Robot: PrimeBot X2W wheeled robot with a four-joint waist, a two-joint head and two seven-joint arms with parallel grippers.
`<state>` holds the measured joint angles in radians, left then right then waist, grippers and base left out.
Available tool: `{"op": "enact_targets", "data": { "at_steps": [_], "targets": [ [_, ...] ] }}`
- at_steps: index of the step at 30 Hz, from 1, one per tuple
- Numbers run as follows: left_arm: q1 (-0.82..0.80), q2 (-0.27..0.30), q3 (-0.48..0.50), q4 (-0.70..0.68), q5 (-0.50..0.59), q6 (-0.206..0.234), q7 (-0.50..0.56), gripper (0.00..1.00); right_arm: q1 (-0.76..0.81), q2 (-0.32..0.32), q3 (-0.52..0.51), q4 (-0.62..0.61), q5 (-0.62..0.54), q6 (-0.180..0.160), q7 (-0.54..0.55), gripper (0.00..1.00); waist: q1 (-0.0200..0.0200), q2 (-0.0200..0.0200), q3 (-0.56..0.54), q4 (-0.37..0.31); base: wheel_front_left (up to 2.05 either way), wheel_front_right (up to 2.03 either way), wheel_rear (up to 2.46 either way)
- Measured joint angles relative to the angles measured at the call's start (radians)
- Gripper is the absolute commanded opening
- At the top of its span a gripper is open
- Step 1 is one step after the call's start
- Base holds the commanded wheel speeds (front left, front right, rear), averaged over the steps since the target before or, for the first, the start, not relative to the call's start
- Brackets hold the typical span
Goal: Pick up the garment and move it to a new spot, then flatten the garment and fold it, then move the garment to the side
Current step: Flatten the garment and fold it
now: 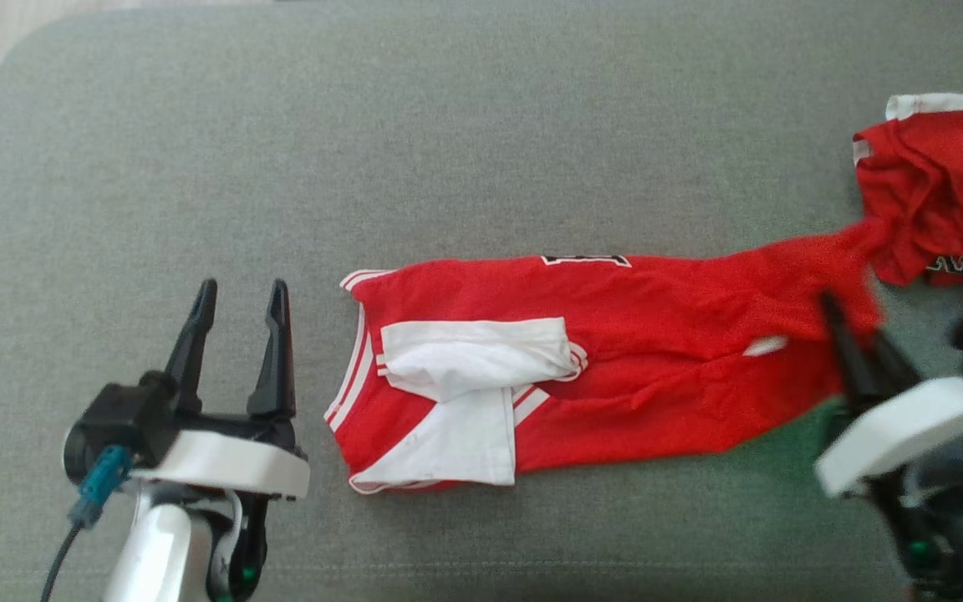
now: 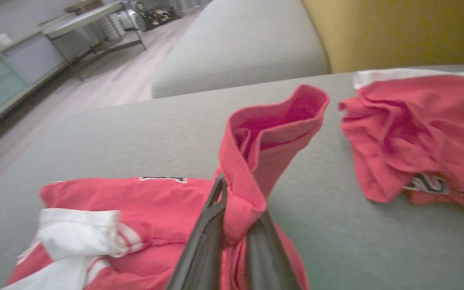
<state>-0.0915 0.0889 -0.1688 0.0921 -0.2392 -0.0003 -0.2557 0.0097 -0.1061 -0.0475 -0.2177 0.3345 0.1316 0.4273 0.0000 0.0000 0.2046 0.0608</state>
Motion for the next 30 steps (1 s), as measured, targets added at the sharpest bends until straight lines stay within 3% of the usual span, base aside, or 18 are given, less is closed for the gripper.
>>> {"op": "enact_targets", "data": {
  "at_steps": [7, 14, 27, 28, 29, 30],
  "targets": [
    [0.011, -0.005, -0.010, 0.008, 0.000, -0.009, 0.000, 1.00, -0.088, 0.006, 0.299, -0.016, 0.099, 0.000, 0.032, 0.00, 0.0000, 0.0000, -0.032, 0.021, 0.00, 0.00, 0.00],
    [0.010, -0.010, -0.021, 0.012, 0.000, -0.017, 0.000, 1.00, -0.192, 0.034, 0.572, 0.171, 0.197, 0.000, -0.041, 0.00, 0.0000, 0.0000, -0.022, 0.065, 0.00, 0.00, 0.00],
    [-0.036, -0.030, -0.045, 0.016, 0.000, -0.019, 0.000, 1.00, -0.407, 0.033, 0.768, 0.497, 0.347, 0.000, -0.277, 0.00, 0.0000, 0.0000, 0.062, 0.129, 0.00, 0.00, 0.00],
    [-0.040, -0.030, -0.045, 0.016, 0.000, -0.019, 0.000, 1.00, -0.422, 0.033, 0.780, 0.518, 0.356, 0.000, -0.287, 0.33, 0.0001, 0.0000, 0.068, 0.131, 0.00, 0.00, 0.00],
    [-0.042, -0.031, -0.045, 0.017, 0.000, -0.019, 0.000, 1.00, -0.436, 0.033, 0.793, 0.540, 0.364, 0.000, -0.288, 0.95, 0.0001, 0.0000, 0.073, 0.133, 0.00, 0.00, 0.00],
    [-0.042, -0.031, -0.045, 0.017, 0.000, -0.019, 0.000, 1.00, -0.447, 0.032, 0.806, 0.554, 0.373, 0.000, -0.299, 1.00, 0.0001, 0.0000, 0.076, 0.134, 0.00, 0.00, 0.00]
  ]
}}
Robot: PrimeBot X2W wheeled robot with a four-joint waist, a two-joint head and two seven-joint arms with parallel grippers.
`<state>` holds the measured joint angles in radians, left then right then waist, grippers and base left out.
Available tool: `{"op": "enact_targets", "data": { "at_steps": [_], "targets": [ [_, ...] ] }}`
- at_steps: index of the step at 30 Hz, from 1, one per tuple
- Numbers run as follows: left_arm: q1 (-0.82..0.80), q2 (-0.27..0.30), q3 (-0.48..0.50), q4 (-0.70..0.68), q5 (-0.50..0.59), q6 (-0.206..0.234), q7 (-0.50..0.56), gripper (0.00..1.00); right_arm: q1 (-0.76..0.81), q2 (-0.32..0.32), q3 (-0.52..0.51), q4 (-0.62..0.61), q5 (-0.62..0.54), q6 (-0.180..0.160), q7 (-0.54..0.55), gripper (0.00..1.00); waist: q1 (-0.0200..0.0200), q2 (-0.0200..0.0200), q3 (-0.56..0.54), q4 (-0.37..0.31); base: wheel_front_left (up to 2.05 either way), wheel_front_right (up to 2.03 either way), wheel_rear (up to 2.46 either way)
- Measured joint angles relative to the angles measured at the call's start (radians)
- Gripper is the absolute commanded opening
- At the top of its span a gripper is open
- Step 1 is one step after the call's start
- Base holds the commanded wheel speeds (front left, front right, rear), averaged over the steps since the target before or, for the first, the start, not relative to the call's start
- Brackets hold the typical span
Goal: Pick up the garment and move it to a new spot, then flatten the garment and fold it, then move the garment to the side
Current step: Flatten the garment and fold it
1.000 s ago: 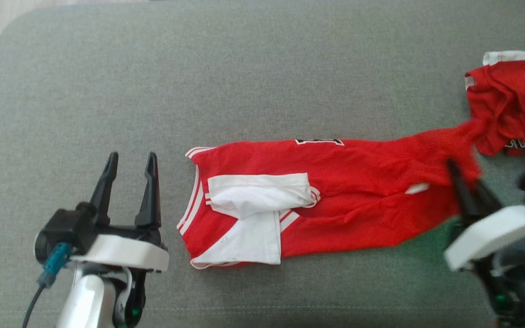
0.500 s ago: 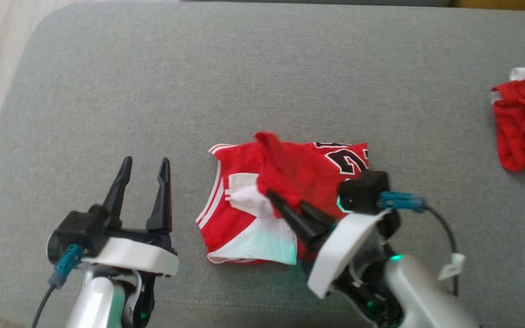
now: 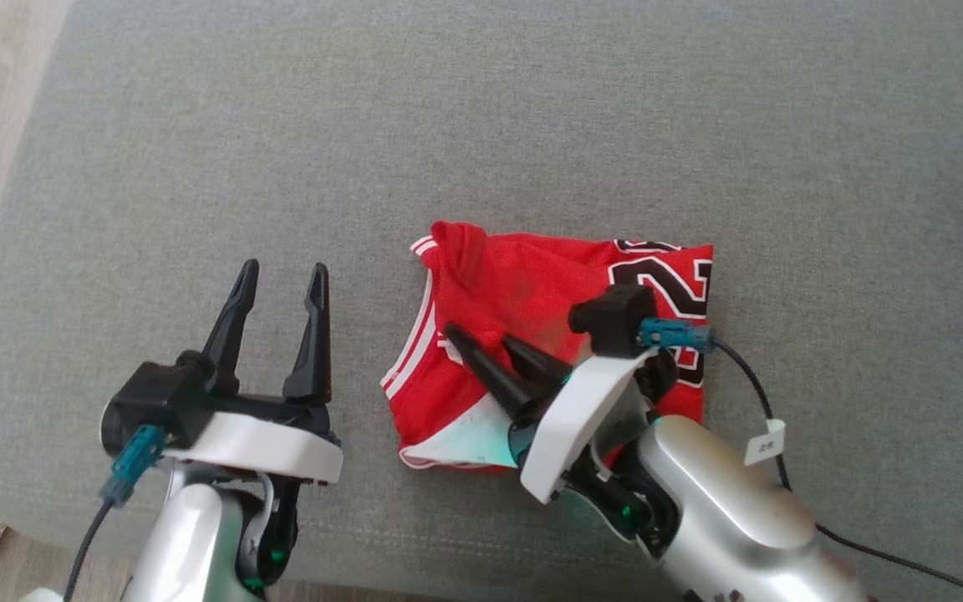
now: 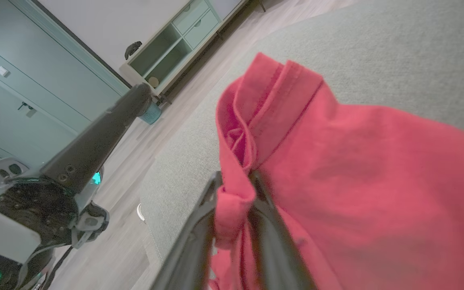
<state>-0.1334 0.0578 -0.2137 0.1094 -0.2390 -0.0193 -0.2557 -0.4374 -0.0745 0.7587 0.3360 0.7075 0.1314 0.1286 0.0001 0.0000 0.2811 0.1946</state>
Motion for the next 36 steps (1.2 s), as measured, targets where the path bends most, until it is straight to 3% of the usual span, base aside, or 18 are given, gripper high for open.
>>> {"op": "enact_targets", "data": {
  "at_steps": [5, 9, 12, 18, 23, 29, 36],
  "targets": [
    [0.000, -0.001, 0.004, 0.007, 0.000, 0.000, 0.000, 1.00, -0.037, 0.000, 0.048, 0.025, 0.016, 0.000, -0.054, 1.00, -0.0001, 0.0000, 0.005, -0.009, 0.00, 0.00, 0.00],
    [0.000, -0.002, 0.007, 0.009, 0.009, -0.007, 0.000, 1.00, -0.047, 0.000, 0.024, 0.015, 0.060, 0.000, -0.101, 1.00, 0.0000, 0.0000, 0.001, -0.020, 0.00, 0.00, 0.00],
    [0.000, -0.002, 0.019, 0.009, 0.009, -0.007, 0.000, 1.00, -0.047, -0.012, -0.051, -0.023, 0.055, 0.000, -0.151, 1.00, 0.0000, 0.0000, -0.004, -0.032, 0.00, 0.00, 0.00],
    [0.004, -0.002, 0.038, 0.013, 0.018, -0.006, 0.000, 1.00, -0.026, -0.114, -0.270, -0.105, -0.045, 0.000, -0.218, 1.00, -0.0001, 0.0000, -0.023, -0.060, 0.00, 0.00, 0.00],
    [0.009, 0.004, 0.067, 0.022, 0.018, 0.006, 0.000, 1.00, 0.095, -0.153, -0.453, -0.169, -0.156, 0.000, -0.221, 1.00, -0.0001, 0.0000, -0.045, -0.085, 0.00, 0.00, 0.00],
    [0.018, 0.022, 0.081, 0.018, 0.018, 0.029, 0.000, 1.00, 0.256, -0.155, -0.643, -0.270, -0.287, 0.000, -0.219, 1.00, -0.0001, 0.0000, -0.066, -0.115, 0.00, 0.00, 0.00],
    [0.054, 0.041, 0.093, 0.007, 0.018, 0.038, 0.018, 1.00, 0.356, -0.101, -0.707, -0.371, -0.399, 0.000, -0.199, 1.00, -0.0001, 0.0000, -0.094, -0.135, 0.00, 0.00, 0.00]
  ]
}}
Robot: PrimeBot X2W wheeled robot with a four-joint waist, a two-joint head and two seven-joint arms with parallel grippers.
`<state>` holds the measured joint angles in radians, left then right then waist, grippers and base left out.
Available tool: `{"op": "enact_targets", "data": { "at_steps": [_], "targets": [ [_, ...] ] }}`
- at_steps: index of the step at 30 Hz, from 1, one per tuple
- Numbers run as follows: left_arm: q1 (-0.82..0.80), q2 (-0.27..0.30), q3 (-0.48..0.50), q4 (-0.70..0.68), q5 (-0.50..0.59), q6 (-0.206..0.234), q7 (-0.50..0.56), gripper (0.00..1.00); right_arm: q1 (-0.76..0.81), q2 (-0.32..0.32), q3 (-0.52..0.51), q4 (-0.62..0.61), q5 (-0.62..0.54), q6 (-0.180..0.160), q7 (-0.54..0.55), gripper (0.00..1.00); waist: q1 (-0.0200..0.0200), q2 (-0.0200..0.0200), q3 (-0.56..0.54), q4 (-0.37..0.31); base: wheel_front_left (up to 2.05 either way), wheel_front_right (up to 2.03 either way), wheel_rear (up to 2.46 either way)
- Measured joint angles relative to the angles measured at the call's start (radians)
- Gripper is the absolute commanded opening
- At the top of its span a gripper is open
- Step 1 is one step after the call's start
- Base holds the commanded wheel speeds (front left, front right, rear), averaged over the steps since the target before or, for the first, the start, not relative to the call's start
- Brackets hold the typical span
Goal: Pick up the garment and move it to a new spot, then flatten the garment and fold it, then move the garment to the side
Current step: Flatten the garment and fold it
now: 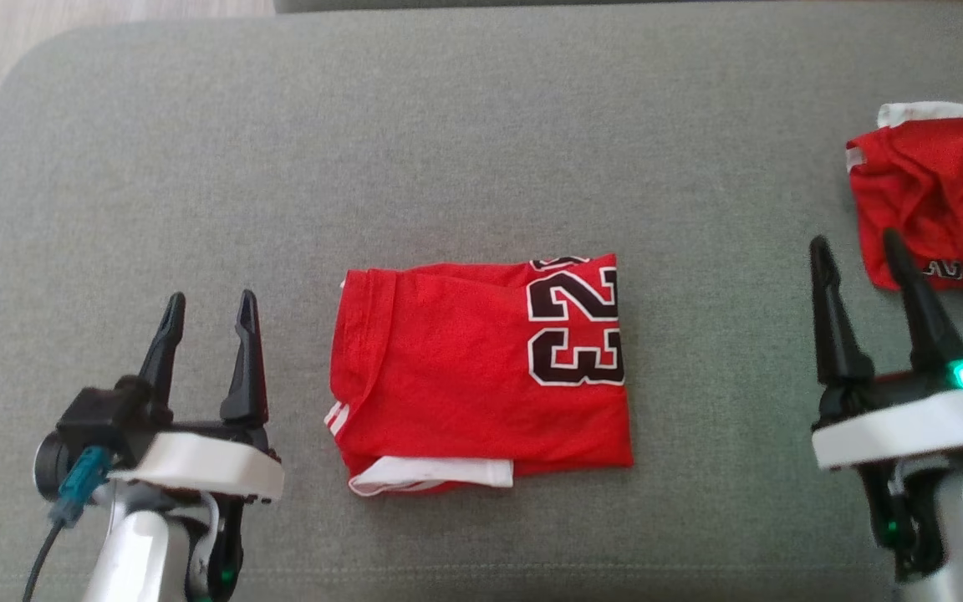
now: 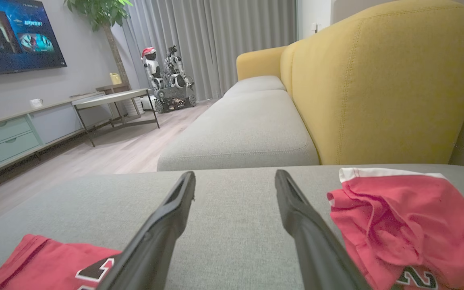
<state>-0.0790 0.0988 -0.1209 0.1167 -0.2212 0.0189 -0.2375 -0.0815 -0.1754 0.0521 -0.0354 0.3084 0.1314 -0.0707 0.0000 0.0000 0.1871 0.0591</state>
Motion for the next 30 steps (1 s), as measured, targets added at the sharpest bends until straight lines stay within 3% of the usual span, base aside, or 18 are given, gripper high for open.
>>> {"op": "enact_targets", "data": {
  "at_steps": [17, 30],
  "targets": [
    [0.123, 0.030, -0.033, 0.007, 0.007, 0.007, 0.044, 1.00, 0.177, 0.044, -0.054, -0.034, -0.054, 0.000, 0.067, 1.00, 0.0000, 0.0000, -0.138, -0.008, 0.00, 0.00, 0.00],
    [0.173, 0.050, -0.035, -0.018, -0.014, 0.002, 0.061, 1.00, 0.222, 0.066, -0.053, -0.034, -0.064, 0.000, 0.089, 1.00, 0.0000, 0.0000, -0.200, -0.007, 0.00, 0.00, 0.00]
  ]
}}
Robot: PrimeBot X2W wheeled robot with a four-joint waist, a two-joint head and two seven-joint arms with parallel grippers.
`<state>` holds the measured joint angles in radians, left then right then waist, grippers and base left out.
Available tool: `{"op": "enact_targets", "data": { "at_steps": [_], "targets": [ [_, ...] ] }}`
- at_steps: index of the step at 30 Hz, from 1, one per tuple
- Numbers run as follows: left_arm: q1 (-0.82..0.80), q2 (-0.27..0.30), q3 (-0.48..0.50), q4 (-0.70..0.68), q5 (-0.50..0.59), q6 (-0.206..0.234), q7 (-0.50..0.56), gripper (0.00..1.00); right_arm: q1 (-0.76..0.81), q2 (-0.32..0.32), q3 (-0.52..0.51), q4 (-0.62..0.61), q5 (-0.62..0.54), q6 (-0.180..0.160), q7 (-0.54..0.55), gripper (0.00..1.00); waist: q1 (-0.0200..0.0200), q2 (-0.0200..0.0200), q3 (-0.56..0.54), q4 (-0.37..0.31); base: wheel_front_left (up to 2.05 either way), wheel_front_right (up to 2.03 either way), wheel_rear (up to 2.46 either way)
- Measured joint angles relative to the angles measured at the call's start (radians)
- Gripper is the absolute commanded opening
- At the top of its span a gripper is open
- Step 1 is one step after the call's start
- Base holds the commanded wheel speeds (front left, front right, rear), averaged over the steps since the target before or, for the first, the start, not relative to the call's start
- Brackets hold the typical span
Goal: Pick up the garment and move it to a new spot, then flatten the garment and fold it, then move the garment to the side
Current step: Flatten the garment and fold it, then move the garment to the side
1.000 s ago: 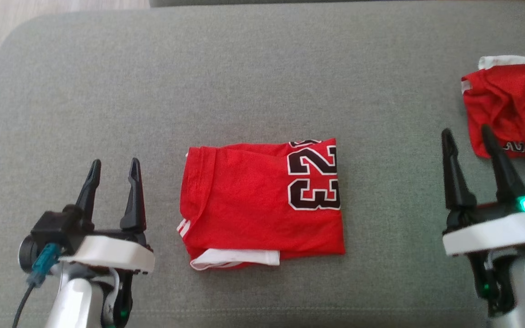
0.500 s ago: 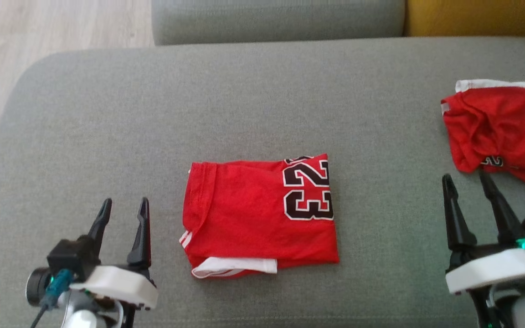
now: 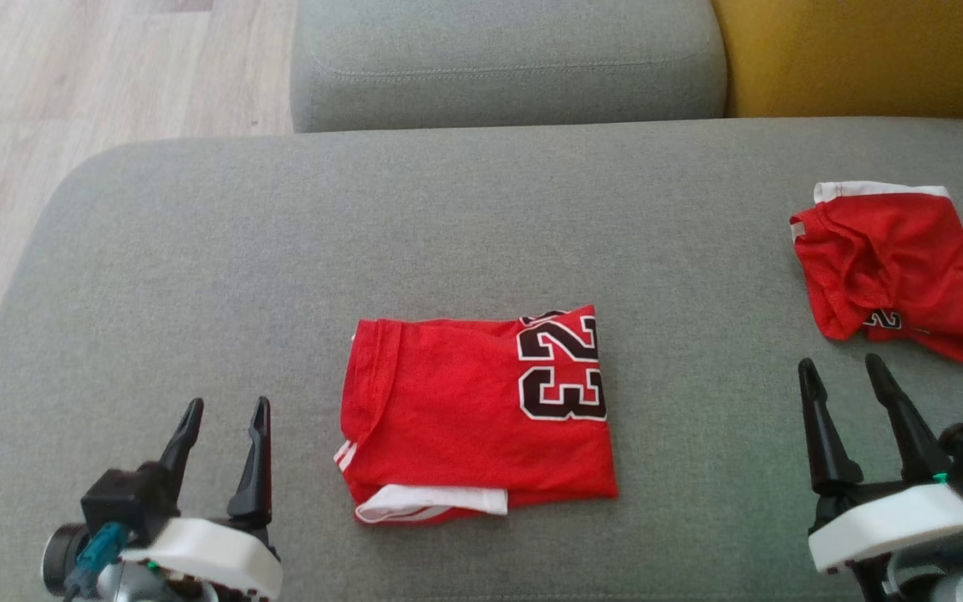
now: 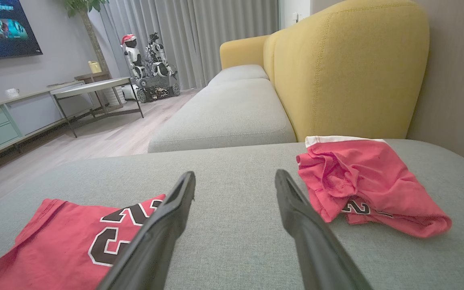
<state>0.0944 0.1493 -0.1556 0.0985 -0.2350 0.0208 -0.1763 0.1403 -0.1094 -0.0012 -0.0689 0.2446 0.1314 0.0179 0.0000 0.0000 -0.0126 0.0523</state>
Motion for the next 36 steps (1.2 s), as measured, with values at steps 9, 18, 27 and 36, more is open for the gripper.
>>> {"op": "enact_targets", "data": {
  "at_steps": [9, 18, 27, 36],
  "targets": [
    [0.006, 0.004, 0.001, -0.013, -0.007, 0.001, 0.000, 1.00, 0.016, 0.002, 0.000, -0.008, 0.000, 0.000, 0.001, 1.00, 0.0000, 0.0000, -0.001, -0.006, 0.00, 0.00, 0.00],
    [0.006, 0.014, -0.008, -0.020, -0.005, 0.007, 0.000, 1.00, 0.016, 0.002, 0.000, -0.010, 0.000, 0.000, 0.001, 1.00, 0.0000, 0.0000, 0.001, -0.006, 0.00, 0.00, 0.00],
    [0.005, 0.021, -0.023, -0.029, -0.005, 0.016, 0.000, 1.00, 0.016, 0.002, -0.001, -0.010, 0.000, 0.000, 0.001, 1.00, 0.0000, 0.0000, 0.002, -0.006, 0.00, 0.00, 0.00],
    [0.005, 0.031, -0.026, -0.034, -0.005, 0.024, 0.000, 1.00, 0.016, 0.002, -0.004, -0.009, 0.000, 0.000, 0.001, 1.00, 0.0000, 0.0000, 0.005, -0.001, 0.00, 0.00, 0.00]
  ]
}}
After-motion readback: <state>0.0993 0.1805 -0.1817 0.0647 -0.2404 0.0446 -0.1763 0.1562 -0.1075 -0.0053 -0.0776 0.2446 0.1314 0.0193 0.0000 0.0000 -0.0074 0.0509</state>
